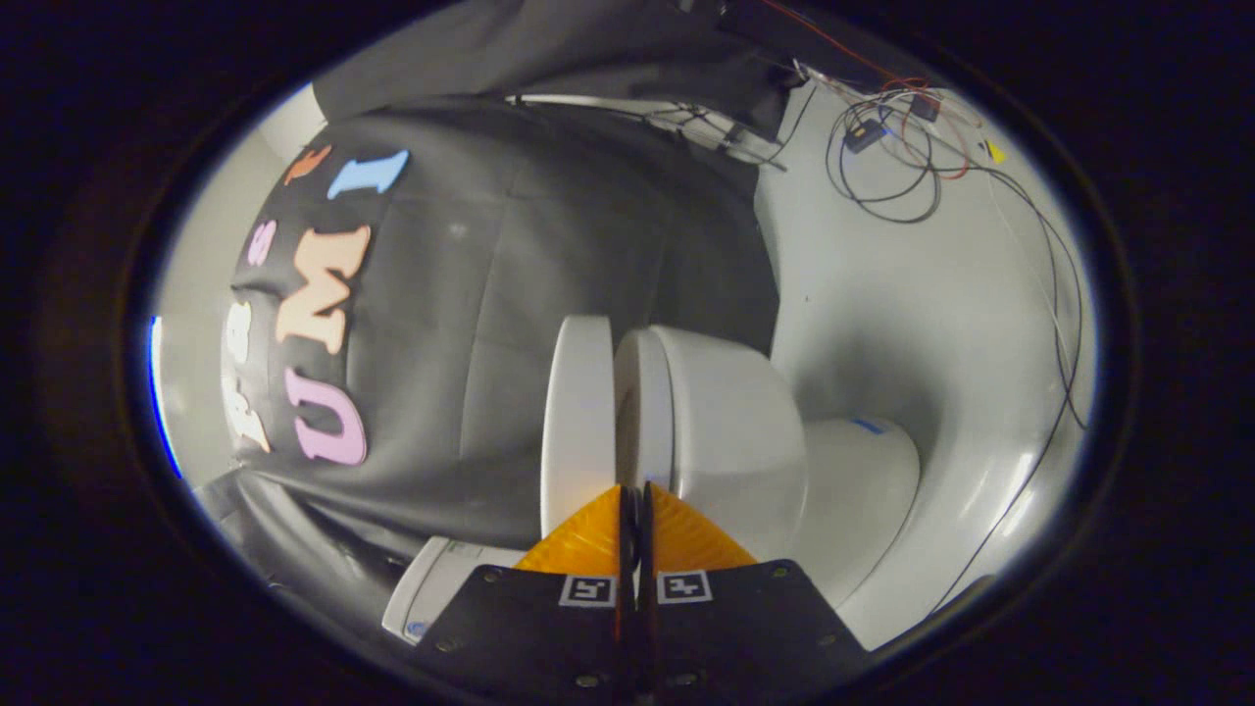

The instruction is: Open the toilet lid.

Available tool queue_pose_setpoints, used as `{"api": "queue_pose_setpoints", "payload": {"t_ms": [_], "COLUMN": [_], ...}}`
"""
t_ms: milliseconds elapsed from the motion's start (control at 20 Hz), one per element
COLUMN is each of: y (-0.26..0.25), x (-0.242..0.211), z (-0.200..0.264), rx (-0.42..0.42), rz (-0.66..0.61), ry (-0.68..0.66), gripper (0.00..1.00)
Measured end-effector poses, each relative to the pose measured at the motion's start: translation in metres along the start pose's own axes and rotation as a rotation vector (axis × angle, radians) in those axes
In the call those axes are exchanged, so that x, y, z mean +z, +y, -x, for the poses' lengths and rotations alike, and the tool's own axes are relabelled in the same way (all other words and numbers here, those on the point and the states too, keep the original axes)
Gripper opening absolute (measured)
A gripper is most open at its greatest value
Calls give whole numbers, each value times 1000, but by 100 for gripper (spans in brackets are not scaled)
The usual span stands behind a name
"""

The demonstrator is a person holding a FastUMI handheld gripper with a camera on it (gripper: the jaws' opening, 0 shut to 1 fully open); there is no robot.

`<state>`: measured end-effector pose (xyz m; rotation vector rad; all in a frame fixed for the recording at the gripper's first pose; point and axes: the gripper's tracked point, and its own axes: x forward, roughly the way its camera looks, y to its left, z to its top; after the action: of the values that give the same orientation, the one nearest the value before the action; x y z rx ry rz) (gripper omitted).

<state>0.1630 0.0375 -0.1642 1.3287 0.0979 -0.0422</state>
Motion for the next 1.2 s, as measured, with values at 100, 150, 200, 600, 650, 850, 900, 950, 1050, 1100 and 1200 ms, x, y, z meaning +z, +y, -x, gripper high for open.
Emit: {"api": "queue_pose_setpoints", "payload": {"t_ms": [100,150,200,600,650,850,900,950,1050,1100,1200], "y": [2,4,6,13,13,36,41,45,52,58,69], "x": [-7,-9,-9,-15,-16,-13,-13,-13,-13,-14,-14], "z": [0,0,1,6,8,12,12,12,14,16,18], "rx": [4,4,-5,-106,-126,-113,-113,-121,-137,-141,-148], "rz": [19,34,47,154,183,207,211,222,246,249,247], "ry": [12,19,26,53,61,44,37,34,23,16,-7], "gripper": [1,1,1,1,1,1,1,1,1,1,1]}}
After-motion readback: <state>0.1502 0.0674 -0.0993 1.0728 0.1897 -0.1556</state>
